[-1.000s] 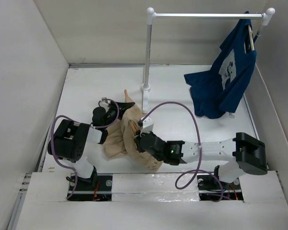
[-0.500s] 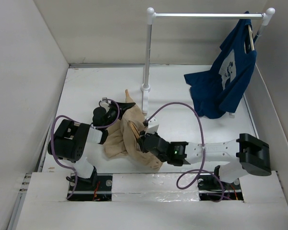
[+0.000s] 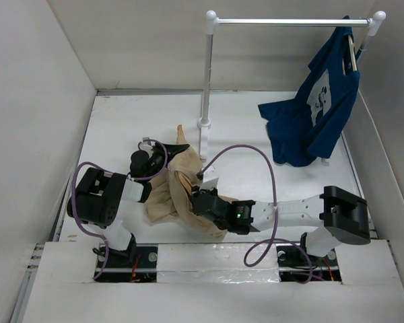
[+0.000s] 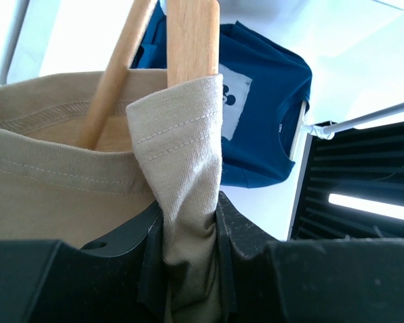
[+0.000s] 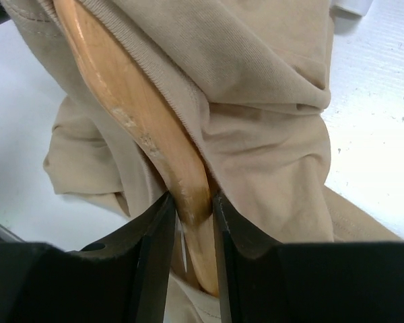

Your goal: Place the t-shirt on the hanger

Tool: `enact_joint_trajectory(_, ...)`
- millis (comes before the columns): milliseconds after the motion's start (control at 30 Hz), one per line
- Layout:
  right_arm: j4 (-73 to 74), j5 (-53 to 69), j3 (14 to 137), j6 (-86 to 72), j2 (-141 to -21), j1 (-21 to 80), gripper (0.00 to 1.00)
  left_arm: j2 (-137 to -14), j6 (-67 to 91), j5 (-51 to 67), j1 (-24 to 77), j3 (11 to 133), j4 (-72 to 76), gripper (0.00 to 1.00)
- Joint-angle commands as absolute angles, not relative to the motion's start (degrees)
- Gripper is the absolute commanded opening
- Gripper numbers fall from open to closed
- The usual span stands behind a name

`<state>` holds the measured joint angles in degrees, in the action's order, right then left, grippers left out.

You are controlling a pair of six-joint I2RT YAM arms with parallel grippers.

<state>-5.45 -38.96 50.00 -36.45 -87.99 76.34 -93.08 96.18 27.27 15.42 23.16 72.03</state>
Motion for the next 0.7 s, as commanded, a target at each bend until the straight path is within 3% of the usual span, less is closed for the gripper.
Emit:
enact_joint_trajectory(0,-0.62,-45.43,53.26,-37.53,-90.96,77.25,0.33,-90.53,94.48,27.77,15.91,22.94,100.46,0.00)
enact_joint_trajectory(100,-0.35,-46.66,53.44,-38.23,-91.32,77.26,0.23,-89.74,93.69,27.77,15.91,23.29,99.06,0.00)
enact_joint_trajectory(167,-0.70,-46.84,53.09,-38.23,-90.79,77.26,0.23,-89.56,93.69,27.69,15.91,23.20,98.70,0.00)
enact_joint_trajectory(333,2.71,-51.67,54.84,-37.27,-91.05,77.26,0.33,-89.03,93.51,27.60,16.44,22.94,98.26,0.00)
enact_joint_trajectory(667,0.62,-51.06,55.28,-34.72,-92.99,75.50,0.37,-88.77,93.25,27.86,16.44,22.59,97.38,0.00)
